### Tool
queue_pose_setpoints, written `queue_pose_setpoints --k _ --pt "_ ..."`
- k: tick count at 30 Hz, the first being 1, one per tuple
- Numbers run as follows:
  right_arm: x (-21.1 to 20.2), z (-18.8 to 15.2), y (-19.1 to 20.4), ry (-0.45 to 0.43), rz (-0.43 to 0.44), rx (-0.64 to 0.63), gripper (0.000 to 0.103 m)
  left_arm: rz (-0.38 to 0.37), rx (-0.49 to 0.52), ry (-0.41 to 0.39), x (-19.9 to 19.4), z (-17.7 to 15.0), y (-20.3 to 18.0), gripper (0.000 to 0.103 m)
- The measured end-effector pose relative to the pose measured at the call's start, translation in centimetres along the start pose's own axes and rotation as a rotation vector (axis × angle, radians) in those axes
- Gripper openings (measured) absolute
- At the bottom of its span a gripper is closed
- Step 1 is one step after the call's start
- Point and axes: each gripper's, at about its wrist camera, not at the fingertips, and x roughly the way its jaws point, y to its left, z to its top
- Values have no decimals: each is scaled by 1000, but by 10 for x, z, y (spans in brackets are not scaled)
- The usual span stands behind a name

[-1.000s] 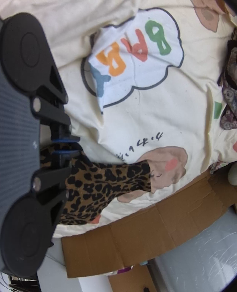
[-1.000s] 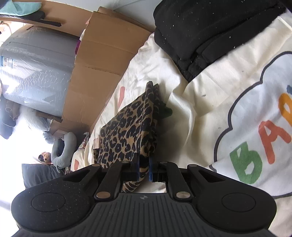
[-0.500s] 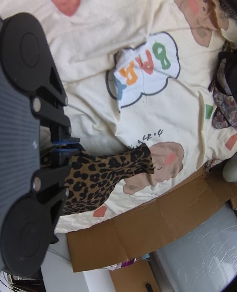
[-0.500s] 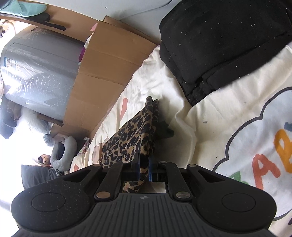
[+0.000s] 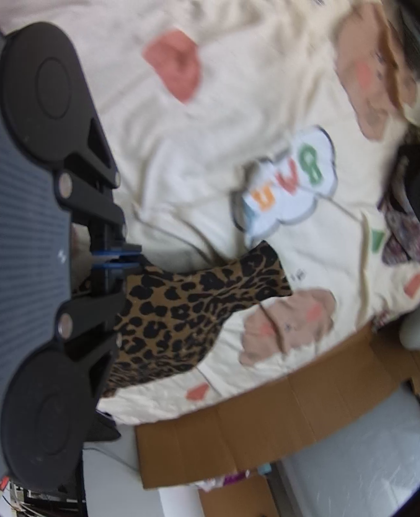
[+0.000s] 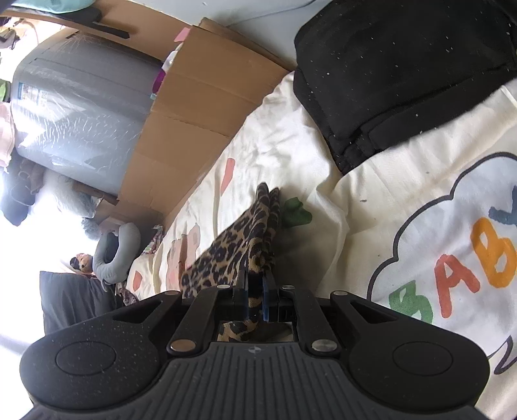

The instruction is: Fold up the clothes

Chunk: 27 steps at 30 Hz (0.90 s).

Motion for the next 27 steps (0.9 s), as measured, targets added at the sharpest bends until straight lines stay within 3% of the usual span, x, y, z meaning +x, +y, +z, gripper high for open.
queue_pose_setpoints --k 14,27 --pt "1 36 13 -27 -7 -75 6 58 -65 185 3 -47 2 3" --pt "12 81 20 -51 -39 -92 6 22 -88 342 32 -90 -15 2"
